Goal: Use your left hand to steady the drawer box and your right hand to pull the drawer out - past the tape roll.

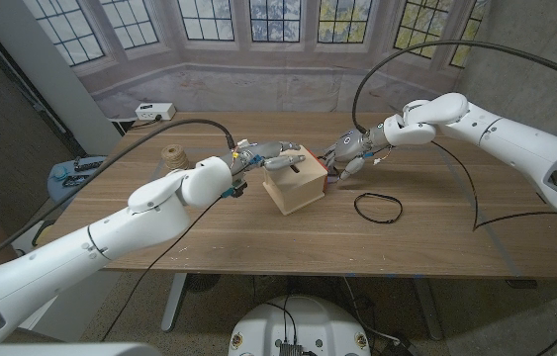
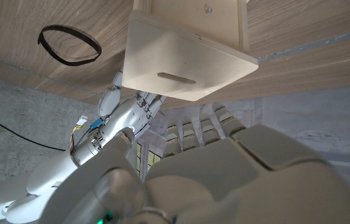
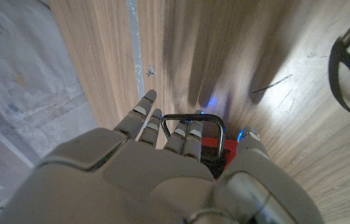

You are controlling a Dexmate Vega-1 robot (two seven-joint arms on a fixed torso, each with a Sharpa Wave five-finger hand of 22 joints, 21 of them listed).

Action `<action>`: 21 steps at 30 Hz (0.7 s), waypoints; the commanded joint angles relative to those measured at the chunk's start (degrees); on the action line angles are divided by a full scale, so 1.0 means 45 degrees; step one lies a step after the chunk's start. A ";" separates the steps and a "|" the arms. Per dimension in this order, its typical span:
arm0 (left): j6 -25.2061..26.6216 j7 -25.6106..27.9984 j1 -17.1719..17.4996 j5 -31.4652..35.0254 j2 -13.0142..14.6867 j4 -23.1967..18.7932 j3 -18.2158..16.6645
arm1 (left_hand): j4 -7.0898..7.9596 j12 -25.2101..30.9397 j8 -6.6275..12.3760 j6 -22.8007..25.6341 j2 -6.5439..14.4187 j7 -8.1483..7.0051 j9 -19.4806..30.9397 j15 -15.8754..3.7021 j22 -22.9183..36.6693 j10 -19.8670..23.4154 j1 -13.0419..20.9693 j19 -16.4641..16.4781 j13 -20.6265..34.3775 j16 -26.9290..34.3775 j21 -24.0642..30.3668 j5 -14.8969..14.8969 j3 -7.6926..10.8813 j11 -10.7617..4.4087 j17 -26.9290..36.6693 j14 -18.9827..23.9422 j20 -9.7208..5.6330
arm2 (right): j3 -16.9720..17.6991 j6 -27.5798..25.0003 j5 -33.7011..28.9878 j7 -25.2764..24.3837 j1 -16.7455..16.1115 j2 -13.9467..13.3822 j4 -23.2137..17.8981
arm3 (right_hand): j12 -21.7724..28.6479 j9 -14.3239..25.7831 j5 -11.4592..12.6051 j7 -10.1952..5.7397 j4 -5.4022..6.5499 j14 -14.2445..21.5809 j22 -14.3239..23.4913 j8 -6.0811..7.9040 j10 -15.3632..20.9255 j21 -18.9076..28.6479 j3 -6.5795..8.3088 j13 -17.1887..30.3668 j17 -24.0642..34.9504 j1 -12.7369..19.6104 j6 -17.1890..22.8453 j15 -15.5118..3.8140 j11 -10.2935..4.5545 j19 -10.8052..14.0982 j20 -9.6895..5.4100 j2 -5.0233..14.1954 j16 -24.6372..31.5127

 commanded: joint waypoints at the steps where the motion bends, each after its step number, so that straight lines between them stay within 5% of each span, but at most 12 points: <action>1: -0.0007 -0.1252 -0.0240 0.1936 0.0297 -0.0351 0.0246 | 0.0104 -0.0033 -0.0026 0.0046 0.0045 -0.0138 0.0069 0.0007 0.0040 -0.0058 -0.0121 0.0021 0.0012 -0.0046 -0.0035 0.0014 -0.0003 -0.0023 0.0079 -0.0038 -0.0081 | 0.0178 -0.0181 0.0010 0.0089 -0.0192 -0.0150 -0.0301 | -0.0028 0.0008 0.0103 0.0090 -0.0021 -0.0049 0.0057 -0.0009 -0.0069 0.0010 0.0040 0.0055 0.0011 -0.0105 -0.0001 -0.0052 0.0053 -0.0079 0.0003 -0.0005 -0.0023; 21: -0.0504 -0.2897 -0.0046 0.4031 0.0094 -0.0288 0.0077 | 0.0458 -0.0207 -0.0111 0.0001 0.0030 -0.0294 0.0081 -0.0130 0.0042 -0.0306 -0.0599 -0.0229 0.0002 -0.0111 -0.0117 0.0038 -0.0120 -0.0141 0.0105 -0.0186 -0.0222 | 0.0259 -0.0300 0.0021 0.0178 -0.0233 -0.0076 -0.0204 | -0.0069 0.0008 0.0119 0.0127 -0.0037 -0.0092 0.0057 -0.0051 -0.0112 0.0003 0.0063 0.0056 0.0003 -0.0134 -0.0050 -0.0037 0.0078 -0.0157 0.0011 -0.0005 -0.0046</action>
